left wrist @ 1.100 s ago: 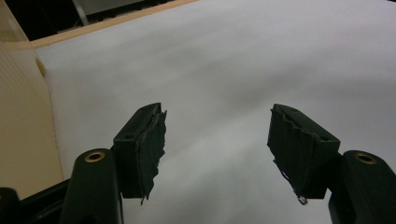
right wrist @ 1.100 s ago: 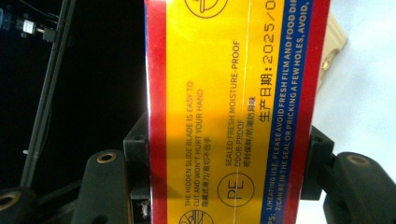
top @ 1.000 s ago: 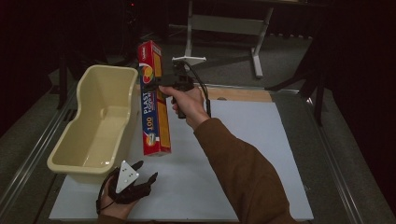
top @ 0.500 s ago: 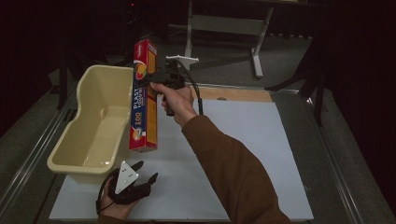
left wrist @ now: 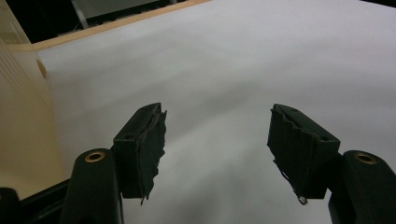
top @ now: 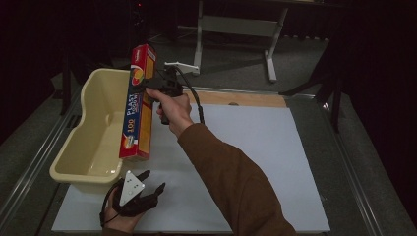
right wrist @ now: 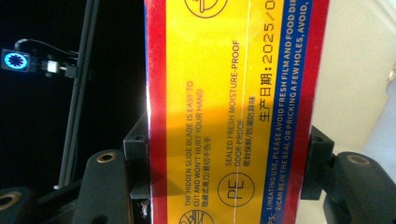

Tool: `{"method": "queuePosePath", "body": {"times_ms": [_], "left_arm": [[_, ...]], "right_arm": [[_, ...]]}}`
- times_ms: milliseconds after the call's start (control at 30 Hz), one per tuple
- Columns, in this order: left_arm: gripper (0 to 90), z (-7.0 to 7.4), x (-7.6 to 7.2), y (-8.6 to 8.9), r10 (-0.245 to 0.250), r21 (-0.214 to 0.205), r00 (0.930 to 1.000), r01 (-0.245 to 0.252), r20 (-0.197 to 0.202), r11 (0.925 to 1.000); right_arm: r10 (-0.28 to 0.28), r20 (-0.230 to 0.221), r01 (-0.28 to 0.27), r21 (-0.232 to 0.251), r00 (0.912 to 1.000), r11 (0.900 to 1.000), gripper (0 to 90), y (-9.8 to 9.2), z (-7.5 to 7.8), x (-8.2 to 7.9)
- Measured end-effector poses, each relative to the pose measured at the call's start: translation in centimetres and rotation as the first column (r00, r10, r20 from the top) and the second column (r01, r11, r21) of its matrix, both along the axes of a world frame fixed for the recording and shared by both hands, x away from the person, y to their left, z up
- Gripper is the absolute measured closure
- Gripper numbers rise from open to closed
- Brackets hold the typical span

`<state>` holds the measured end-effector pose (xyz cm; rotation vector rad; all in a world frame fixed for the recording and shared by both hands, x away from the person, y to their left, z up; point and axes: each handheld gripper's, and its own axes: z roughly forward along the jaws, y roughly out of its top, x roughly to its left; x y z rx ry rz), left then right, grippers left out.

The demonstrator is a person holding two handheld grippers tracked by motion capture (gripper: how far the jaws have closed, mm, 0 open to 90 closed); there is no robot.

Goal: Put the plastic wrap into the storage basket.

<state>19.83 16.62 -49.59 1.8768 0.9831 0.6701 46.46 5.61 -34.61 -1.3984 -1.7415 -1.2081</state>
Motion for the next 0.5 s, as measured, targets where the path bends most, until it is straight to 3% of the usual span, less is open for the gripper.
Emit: {"method": "queuePosePath", "body": {"times_ms": [133,300,500], "left_arm": [[36.1,0.0,0.0,0.0,-0.001,-0.004,1.0000,0.001,-0.001,1.0000],[36.2,-0.1,0.0,0.1,-0.002,-0.017,1.0000,0.002,-0.004,0.9999],[36.2,-0.1,0.1,0.0,-0.012,-0.019,0.9999,0.012,-0.001,0.9997]], "right_arm": [[0.000,-0.019,0.000,0.023,0.9998,0.9997,39.1,0.9,-0.4,-0.1],[-0.037,-0.034,0.039,0.055,0.9987,0.9977,39.1,1.8,-0.9,0.1],[-0.067,-0.014,0.067,0.029,0.9977,0.9973,39.1,2.8,-1.5,-0.1]]}}
